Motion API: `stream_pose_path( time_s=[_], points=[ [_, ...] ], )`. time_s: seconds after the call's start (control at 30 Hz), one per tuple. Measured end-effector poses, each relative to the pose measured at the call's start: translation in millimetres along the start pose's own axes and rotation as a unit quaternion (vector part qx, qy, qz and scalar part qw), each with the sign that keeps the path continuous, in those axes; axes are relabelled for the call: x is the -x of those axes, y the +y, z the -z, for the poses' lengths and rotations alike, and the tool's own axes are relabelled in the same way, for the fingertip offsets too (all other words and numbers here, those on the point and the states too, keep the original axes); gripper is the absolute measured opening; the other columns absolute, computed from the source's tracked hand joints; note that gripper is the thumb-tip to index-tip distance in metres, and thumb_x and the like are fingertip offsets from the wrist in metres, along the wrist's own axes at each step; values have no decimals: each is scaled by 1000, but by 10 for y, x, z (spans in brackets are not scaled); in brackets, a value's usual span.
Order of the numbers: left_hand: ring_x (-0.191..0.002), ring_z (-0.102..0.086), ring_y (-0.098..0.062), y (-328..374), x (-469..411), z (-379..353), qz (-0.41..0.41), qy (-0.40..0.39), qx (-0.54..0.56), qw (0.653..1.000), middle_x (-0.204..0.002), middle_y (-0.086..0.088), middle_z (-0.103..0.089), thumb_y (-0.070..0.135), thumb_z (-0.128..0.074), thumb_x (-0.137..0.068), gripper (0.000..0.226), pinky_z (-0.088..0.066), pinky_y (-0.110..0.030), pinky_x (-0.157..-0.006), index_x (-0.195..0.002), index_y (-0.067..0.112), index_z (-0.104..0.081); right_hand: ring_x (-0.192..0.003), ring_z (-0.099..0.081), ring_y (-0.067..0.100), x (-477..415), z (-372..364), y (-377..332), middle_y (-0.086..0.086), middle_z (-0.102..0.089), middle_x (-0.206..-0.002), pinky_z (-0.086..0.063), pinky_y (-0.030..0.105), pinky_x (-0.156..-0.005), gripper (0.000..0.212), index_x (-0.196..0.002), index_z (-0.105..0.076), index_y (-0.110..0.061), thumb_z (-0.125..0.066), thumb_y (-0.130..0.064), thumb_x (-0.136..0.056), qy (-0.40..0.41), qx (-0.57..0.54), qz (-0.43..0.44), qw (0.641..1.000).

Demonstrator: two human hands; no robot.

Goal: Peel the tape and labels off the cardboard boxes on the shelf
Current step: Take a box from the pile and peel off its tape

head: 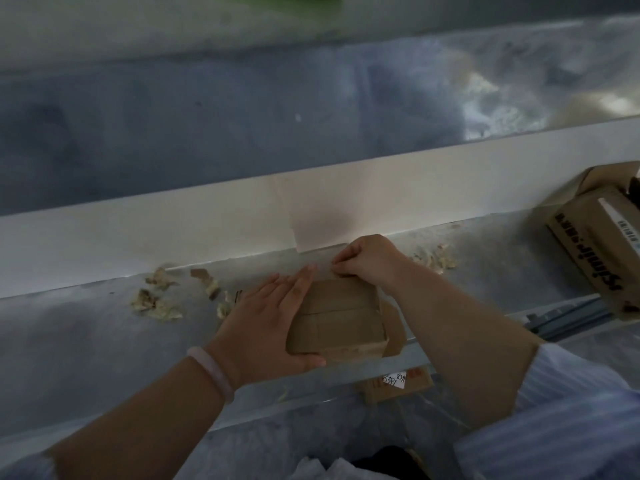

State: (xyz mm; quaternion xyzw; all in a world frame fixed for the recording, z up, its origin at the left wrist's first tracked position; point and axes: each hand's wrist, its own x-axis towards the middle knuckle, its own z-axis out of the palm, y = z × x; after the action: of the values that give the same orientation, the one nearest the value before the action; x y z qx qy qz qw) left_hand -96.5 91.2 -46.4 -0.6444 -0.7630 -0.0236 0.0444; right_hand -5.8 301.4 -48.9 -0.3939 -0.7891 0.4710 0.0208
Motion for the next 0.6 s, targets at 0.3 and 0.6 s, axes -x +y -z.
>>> stream_pose_path(
  time_s=[0.3, 0.6],
  points=[
    [-123, -51, -20, -35, 3, -89, 4, -6, 57, 998, -142, -3, -49, 89, -40, -66, 114, -22, -39, -108, -151, 13, -24, -80, -67, 31, -15, 333, 244, 17, -69, -91, -58, 45, -80, 33, -96, -72, -2, -58, -32, -94, 120, -83, -92, 985],
    [-129, -35, -16, -36, 2, -106, 3, -14, 107, 994, -145, -1, -46, 89, -41, -66, 112, -19, -32, -115, -151, 21, -20, -68, -72, 19, 190, 506, 455, 7, -71, -77, -61, 35, -64, 24, -98, -61, -12, -77, -12, -80, 195, -111, -106, 969]
  ],
)
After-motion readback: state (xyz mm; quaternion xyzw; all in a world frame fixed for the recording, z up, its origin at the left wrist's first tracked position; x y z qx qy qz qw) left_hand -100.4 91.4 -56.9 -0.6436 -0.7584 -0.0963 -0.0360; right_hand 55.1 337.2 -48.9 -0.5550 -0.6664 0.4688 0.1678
